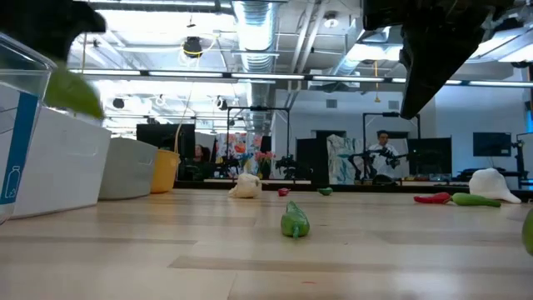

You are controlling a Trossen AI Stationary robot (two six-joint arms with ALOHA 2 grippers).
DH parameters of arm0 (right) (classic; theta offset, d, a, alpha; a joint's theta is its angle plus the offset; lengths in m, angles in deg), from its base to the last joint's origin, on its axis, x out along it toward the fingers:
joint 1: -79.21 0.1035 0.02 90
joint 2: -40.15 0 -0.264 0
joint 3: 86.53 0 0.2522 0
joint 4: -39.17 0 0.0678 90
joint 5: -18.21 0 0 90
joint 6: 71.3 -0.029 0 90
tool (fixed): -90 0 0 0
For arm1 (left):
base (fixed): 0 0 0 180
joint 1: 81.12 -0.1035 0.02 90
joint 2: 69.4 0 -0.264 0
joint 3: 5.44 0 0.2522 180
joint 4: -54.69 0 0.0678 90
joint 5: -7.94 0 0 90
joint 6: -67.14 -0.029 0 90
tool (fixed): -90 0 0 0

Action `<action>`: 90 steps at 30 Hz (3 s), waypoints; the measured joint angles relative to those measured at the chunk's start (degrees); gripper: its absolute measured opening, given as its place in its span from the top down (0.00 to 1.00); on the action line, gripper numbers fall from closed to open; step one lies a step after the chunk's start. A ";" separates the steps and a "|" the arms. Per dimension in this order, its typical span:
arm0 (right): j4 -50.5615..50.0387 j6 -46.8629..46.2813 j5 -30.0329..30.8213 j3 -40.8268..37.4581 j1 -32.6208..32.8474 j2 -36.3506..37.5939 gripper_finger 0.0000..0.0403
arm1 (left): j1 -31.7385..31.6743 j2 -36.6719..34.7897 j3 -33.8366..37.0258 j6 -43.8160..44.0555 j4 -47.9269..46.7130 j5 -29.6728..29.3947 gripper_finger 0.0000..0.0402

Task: Sort produce into baskets
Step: Put the top cucumber into the white bin, then put the cucumber into the white bin

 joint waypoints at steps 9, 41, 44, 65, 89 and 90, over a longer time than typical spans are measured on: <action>2.77 1.79 -4.31 0.02 -0.80 0.00 0.68 | 0.57 0.20 5.12 4.07 2.32 4.91 0.59; 10.50 6.27 -23.91 0.07 3.83 -1.82 0.47 | -3.94 0.25 6.18 3.86 2.17 9.69 0.29; 11.04 6.25 -25.55 0.03 4.29 -2.72 0.47 | -3.94 0.25 6.18 3.86 2.17 9.66 0.29; 13.69 10.80 -30.67 0.15 9.29 -11.67 0.47 | -3.94 0.29 6.16 3.86 2.16 9.19 0.29; 15.99 7.08 -32.60 0.09 10.64 -13.77 0.47 | -3.92 0.29 6.16 3.86 2.13 7.97 0.29; 16.01 6.84 -32.62 0.09 10.64 -13.77 0.47 | -3.92 0.29 6.16 3.86 2.11 7.95 0.29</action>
